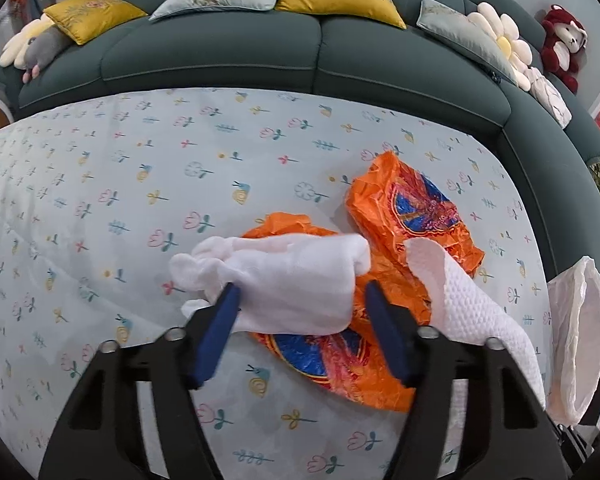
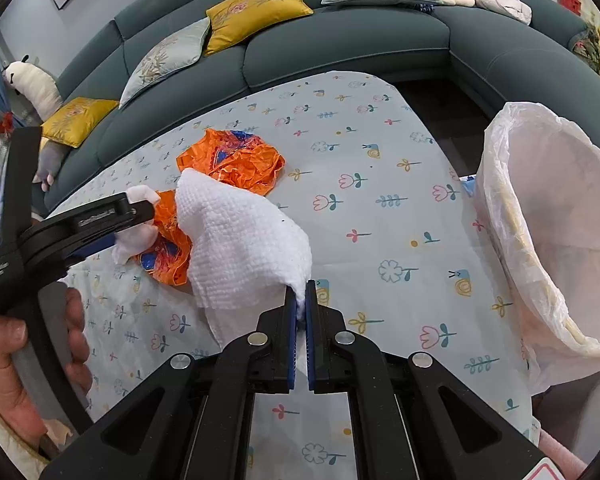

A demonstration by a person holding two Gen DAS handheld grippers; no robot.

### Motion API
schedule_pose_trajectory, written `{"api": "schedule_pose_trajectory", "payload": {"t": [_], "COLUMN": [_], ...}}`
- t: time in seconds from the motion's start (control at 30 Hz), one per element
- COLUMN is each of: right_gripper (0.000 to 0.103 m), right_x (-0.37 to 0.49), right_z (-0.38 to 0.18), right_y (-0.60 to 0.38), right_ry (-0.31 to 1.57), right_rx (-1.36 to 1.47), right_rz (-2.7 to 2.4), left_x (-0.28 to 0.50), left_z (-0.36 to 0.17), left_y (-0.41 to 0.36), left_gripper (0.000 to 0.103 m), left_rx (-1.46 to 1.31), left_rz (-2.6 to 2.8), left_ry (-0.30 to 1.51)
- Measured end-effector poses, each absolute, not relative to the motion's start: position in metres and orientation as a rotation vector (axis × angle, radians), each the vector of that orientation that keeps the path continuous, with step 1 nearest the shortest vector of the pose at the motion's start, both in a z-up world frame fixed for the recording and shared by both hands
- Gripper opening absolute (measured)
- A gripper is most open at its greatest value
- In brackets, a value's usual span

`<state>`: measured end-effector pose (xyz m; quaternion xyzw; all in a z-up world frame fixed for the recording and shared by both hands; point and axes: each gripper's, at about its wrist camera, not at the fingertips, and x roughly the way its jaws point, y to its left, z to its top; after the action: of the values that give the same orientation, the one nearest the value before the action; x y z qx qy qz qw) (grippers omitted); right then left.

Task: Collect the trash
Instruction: 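Grasp the white towel with the right gripper while the left grasps the white glove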

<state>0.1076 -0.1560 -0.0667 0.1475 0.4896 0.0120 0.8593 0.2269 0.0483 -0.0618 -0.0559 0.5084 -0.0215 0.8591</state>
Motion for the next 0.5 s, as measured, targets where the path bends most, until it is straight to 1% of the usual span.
{"api": "schedule_pose_trajectory", "payload": {"t": [0.07, 0.1, 0.13, 0.17, 0.27, 0.5], "right_gripper": [0.004, 0.004, 0.004, 0.004, 0.004, 0.004], "right_x": [0.106, 0.106, 0.105, 0.104, 0.100, 0.089], "right_z": [-0.066, -0.065, -0.064, -0.062, -0.052, -0.021], "right_y": [-0.155, -0.155, -0.154, -0.154, -0.156, -0.169], "right_ry": [1.028, 1.027, 1.024, 1.020, 0.996, 0.928], "right_rx": [0.313, 0.314, 0.315, 0.316, 0.325, 0.347], "right_rz": [0.032, 0.037, 0.041, 0.045, 0.056, 0.055], "left_x": [0.227, 0.226, 0.224, 0.222, 0.214, 0.189], "left_z": [-0.064, -0.064, -0.064, -0.063, -0.056, -0.024], "left_y": [0.045, 0.044, 0.043, 0.042, 0.039, 0.020], "left_gripper": [0.030, 0.025, 0.016, 0.010, 0.006, 0.006], "left_rx": [-0.108, -0.105, -0.101, -0.097, -0.093, -0.099], "left_rz": [-0.066, -0.074, -0.079, -0.080, -0.088, -0.129], "left_ry": [1.079, 1.083, 1.085, 1.084, 1.071, 1.029]}}
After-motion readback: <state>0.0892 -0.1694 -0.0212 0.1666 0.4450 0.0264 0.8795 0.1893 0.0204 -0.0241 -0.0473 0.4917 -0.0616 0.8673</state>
